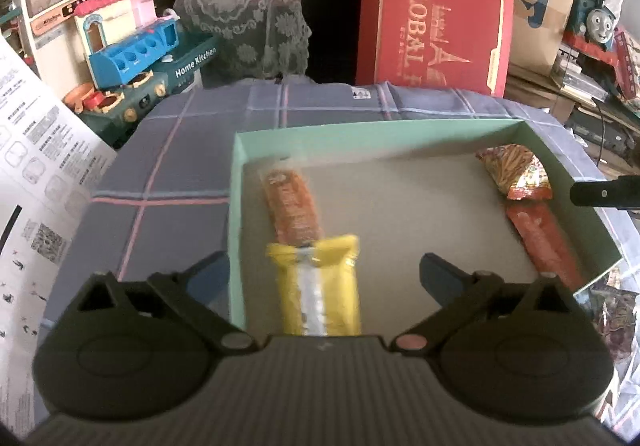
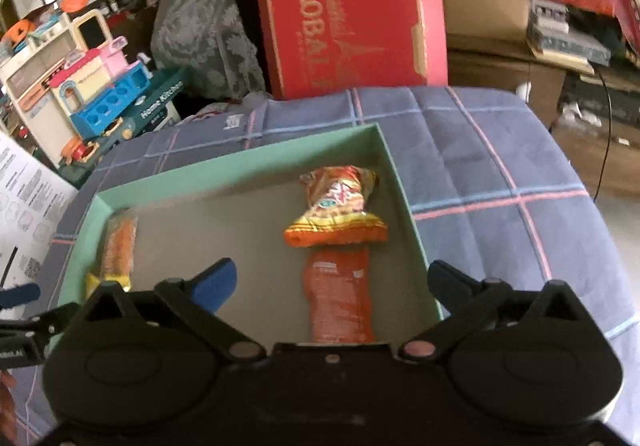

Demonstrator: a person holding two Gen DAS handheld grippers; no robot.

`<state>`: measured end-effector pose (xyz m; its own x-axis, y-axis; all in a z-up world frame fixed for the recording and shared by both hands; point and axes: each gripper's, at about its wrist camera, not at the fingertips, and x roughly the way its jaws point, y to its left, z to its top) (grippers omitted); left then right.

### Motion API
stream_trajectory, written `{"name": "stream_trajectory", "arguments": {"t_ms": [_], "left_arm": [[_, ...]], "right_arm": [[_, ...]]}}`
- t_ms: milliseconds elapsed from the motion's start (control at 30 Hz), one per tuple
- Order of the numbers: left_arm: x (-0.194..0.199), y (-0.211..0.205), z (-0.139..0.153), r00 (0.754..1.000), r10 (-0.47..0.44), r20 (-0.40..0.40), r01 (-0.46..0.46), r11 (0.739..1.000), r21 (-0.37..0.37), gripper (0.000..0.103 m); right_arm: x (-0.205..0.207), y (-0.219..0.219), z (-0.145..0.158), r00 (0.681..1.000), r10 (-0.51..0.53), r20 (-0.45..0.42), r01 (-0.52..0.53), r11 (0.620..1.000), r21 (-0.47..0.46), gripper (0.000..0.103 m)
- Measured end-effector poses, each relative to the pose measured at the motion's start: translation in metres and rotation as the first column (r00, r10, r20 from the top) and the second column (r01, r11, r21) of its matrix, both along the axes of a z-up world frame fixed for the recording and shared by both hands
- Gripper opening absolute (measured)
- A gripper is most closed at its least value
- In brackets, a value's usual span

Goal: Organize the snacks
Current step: 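Carry both snacks into the mint-green box and open both tools, then move both tools back over the snack pile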

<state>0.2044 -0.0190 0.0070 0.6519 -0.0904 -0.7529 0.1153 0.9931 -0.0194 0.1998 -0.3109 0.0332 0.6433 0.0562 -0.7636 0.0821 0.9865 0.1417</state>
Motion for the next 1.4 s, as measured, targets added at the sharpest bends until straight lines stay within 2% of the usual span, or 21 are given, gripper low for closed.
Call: {"name": "stream_trajectory", "arguments": {"t_ms": [200, 533, 800, 1133, 1400], "left_arm": [[-0.018, -0.002, 0.015, 1.000, 0.004, 0.018, -0.004, 1.000, -0.009, 0.103], [-0.061, -0.002, 0.038, 0.998, -0.016, 0.057, 0.016, 1.000, -0.006, 0.103], [-0.097, -0.005, 0.031, 0.999, -0.037, 0.031, 0.037, 0.999, -0.005, 0.103], [-0.135, -0.030, 0.001, 0.994, -0.099, -0.053, 0.100, 0.995, 0.009, 0.103], [-0.156, -0.083, -0.016, 0.966, -0.243, -0.090, 0.248, 0.968, 0.049, 0.103]], "right_arm": [[-0.016, 0.010, 0.018, 0.999, 0.024, 0.025, -0.023, 0.999, -0.030, 0.103], [-0.068, 0.008, 0.038, 0.999, 0.012, 0.051, -0.012, 1.000, 0.003, 0.103], [-0.120, -0.005, 0.048, 0.996, -0.004, 0.084, 0.002, 1.000, 0.024, 0.103], [-0.164, -0.020, 0.017, 0.999, -0.028, 0.022, 0.026, 0.997, 0.079, 0.103], [-0.186, -0.040, -0.008, 0.997, -0.071, -0.002, 0.070, 0.986, 0.151, 0.103]]}}
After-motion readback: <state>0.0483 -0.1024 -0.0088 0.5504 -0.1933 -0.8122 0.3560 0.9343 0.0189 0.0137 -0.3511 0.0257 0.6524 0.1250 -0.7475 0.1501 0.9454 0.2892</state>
